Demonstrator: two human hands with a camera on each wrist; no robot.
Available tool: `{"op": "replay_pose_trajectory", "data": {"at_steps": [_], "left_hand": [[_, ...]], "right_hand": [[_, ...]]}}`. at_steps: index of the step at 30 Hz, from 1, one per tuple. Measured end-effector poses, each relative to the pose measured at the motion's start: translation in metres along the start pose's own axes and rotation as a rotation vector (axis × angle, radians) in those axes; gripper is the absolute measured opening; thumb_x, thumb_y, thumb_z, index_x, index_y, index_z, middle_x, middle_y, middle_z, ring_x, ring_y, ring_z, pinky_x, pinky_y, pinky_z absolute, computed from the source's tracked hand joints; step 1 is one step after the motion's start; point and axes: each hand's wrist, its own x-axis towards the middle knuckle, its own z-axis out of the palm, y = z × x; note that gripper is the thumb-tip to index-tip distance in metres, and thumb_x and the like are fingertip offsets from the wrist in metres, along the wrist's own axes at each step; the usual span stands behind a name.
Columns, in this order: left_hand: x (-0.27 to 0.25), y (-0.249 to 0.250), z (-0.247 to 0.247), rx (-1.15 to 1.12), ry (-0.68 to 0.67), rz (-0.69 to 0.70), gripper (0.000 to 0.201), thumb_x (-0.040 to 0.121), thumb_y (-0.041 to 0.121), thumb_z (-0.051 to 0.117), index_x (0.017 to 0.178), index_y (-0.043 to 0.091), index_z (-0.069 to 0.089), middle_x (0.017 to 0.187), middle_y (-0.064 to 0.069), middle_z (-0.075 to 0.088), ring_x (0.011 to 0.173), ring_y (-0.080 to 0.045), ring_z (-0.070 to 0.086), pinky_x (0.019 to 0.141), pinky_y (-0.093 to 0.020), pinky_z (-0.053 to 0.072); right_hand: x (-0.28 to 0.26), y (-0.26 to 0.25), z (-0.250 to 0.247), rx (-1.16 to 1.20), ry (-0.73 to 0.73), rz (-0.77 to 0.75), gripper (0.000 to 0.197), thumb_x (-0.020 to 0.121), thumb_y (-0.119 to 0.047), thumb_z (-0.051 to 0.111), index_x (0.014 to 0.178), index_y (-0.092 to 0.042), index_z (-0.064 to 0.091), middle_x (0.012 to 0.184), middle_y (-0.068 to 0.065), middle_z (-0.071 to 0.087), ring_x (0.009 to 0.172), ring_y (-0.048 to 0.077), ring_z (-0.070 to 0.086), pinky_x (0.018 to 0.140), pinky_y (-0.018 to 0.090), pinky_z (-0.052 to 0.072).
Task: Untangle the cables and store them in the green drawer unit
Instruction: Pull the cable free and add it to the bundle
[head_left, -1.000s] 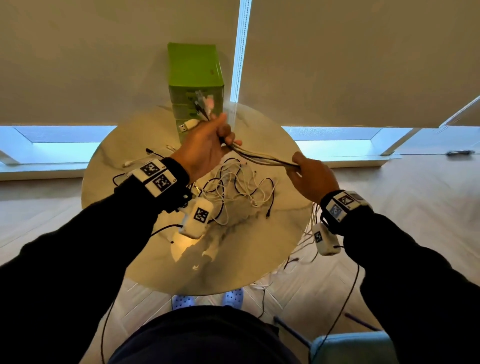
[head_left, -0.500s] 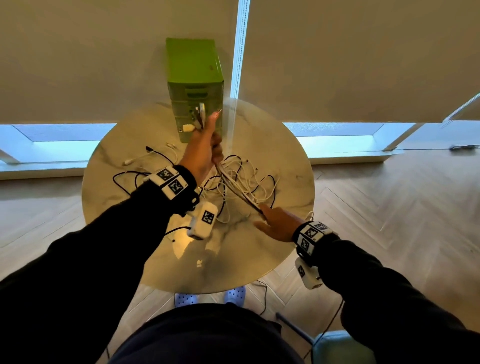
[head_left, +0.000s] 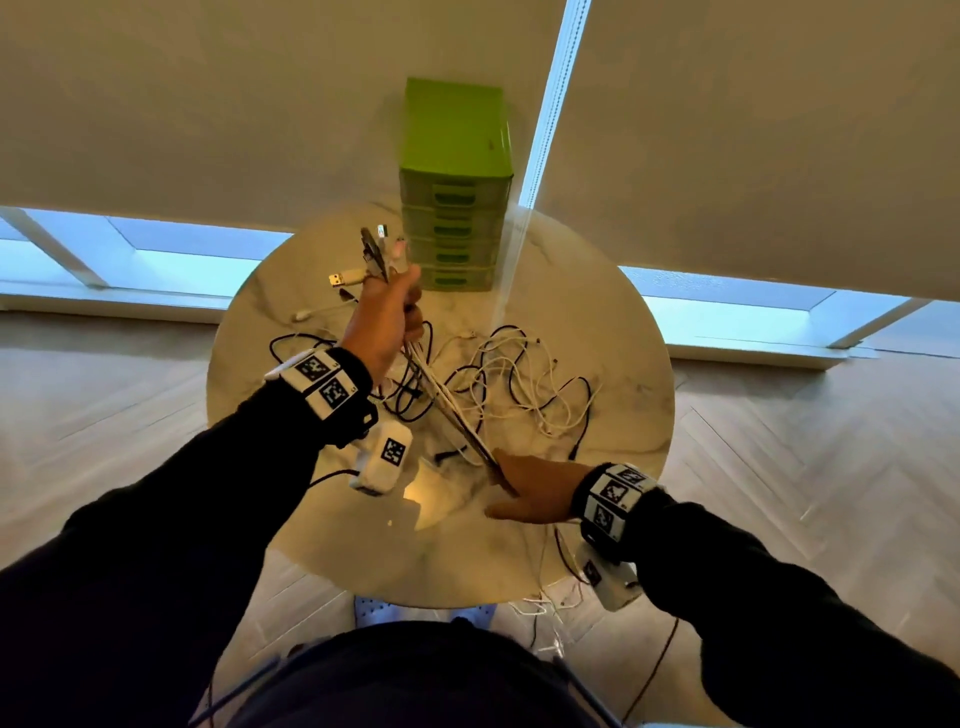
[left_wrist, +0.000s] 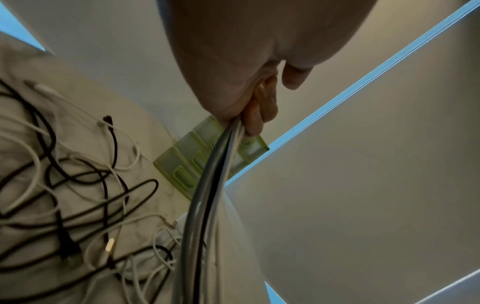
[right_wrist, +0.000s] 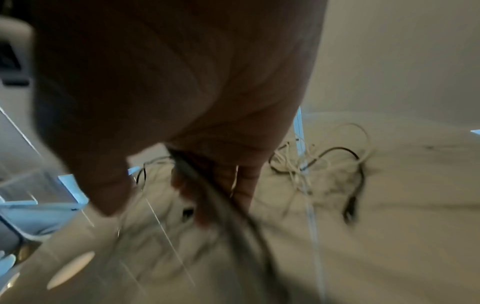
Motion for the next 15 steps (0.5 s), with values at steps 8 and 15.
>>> {"op": "replay_pose_trajectory", "data": {"at_steps": [8,15], "left_hand": [[0.027,-0.001,-0.016,0.146,0.077,-0.025,0.022,0.104,0.028,0.047,0.082,0.026,0.045,0.060,0.009,0.030,0.049,-0.007,0.029,0.050,-0.024,0.028],[0.044,-0.012,-0.013,0.132,0.100,-0.080,0.018,0.105,0.022,0.048,0.090,0.032,0.044,0.059,0.009,0.030,0.048,-0.008,0.026,0.052,-0.029,0.023]], "right_hand": [[0.053,0.007,-0.116,0.091,0.380,-0.120,0.038,0.103,-0.045,0.041,0.093,-0.011,0.054,0.091,0.005,0.057,0.085,0.022,0.054,0.077,0.033,0.040],[0.152,0.023,-0.140,-0.105,0.325,-0.021,0.027,0.102,-0.018,0.042,0.121,-0.009,0.059,0.127,0.012,0.062,0.117,0.030,0.057,0.093,0.032,0.041]]}}
